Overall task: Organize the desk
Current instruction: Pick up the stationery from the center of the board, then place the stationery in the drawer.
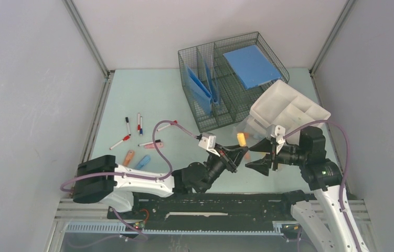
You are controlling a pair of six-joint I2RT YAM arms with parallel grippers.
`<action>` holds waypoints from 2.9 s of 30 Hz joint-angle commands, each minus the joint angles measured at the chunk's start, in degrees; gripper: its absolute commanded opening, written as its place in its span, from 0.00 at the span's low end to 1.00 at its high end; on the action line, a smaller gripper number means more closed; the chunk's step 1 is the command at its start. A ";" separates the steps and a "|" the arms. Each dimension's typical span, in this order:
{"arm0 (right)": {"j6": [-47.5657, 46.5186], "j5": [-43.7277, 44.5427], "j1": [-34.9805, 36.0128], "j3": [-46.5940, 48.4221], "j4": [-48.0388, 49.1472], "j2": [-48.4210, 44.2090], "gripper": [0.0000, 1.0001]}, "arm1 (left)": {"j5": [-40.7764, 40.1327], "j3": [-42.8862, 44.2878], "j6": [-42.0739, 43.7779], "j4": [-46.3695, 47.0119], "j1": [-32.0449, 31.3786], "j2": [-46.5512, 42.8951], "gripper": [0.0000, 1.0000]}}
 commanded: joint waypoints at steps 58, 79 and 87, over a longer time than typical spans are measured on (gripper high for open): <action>-6.51 19.63 -7.39 0.81 0.60 -1.30 0.50 | -10.30 -27.22 12.66 -10.14 -2.60 -34.65 1.00; -6.58 14.46 -9.09 0.78 0.14 -3.70 0.53 | -5.20 -31.23 2.50 -17.84 3.87 -42.53 1.00; -4.00 10.05 -9.32 2.33 -1.02 -1.99 0.55 | 2.09 -30.64 -2.68 -31.43 14.08 -50.19 1.00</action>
